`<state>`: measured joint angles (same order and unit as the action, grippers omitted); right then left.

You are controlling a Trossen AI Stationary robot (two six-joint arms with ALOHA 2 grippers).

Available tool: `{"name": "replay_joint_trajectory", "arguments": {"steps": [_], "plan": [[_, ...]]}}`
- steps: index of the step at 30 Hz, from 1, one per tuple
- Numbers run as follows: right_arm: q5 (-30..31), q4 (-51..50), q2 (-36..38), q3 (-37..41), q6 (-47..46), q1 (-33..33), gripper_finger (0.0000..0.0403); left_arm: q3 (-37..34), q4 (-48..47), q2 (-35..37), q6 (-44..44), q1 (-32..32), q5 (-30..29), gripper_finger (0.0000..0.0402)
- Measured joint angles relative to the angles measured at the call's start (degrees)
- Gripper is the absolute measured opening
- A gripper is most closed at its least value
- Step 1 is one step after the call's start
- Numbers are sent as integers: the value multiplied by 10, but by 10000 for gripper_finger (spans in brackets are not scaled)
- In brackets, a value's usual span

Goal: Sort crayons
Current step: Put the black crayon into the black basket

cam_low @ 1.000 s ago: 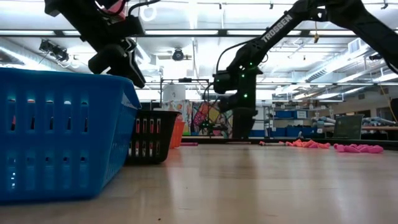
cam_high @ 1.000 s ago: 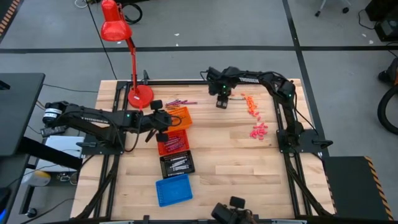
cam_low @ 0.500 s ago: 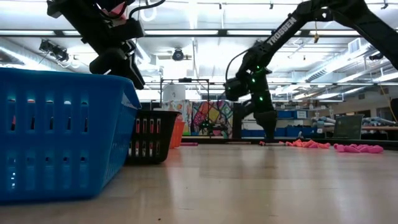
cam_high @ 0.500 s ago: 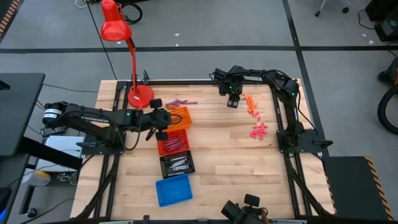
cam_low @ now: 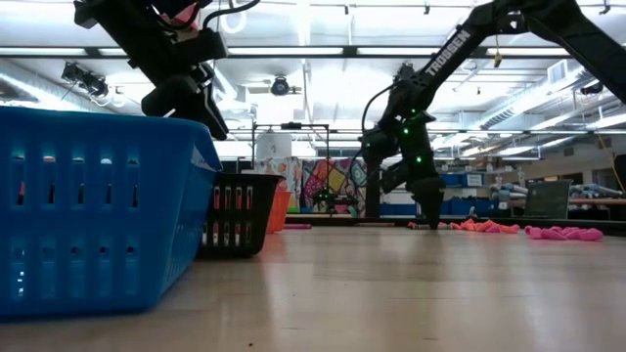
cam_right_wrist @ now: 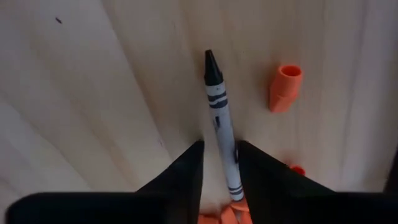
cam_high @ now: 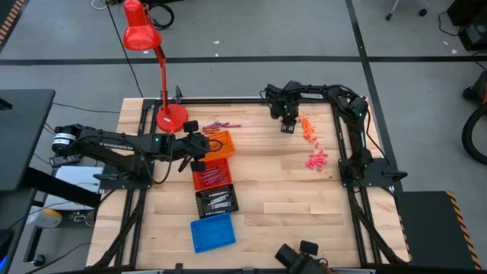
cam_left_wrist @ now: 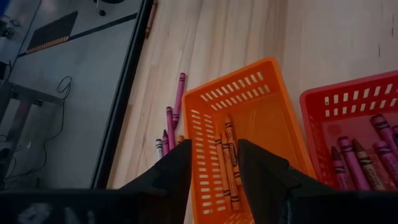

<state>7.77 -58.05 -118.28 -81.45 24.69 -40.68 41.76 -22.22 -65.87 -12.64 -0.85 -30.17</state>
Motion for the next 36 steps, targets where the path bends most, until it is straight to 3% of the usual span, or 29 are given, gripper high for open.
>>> {"name": "replay_joint_trajectory", "arguments": {"steps": [10,19,27,31,36], "plan": [[-43,-5,-2,1,10,-9,13,0,-1,0,13,1,0,141],[-11,-2,12,4,-27,12,26,0,-1,0,15,1,1,141],[-53,-15,78,5,-43,20,26,0,-1,0,15,1,1,141],[-121,-3,118,4,-46,36,26,0,1,0,27,1,7,141],[-271,80,156,3,-48,75,26,0,58,-9,43,-7,139,141]]}}
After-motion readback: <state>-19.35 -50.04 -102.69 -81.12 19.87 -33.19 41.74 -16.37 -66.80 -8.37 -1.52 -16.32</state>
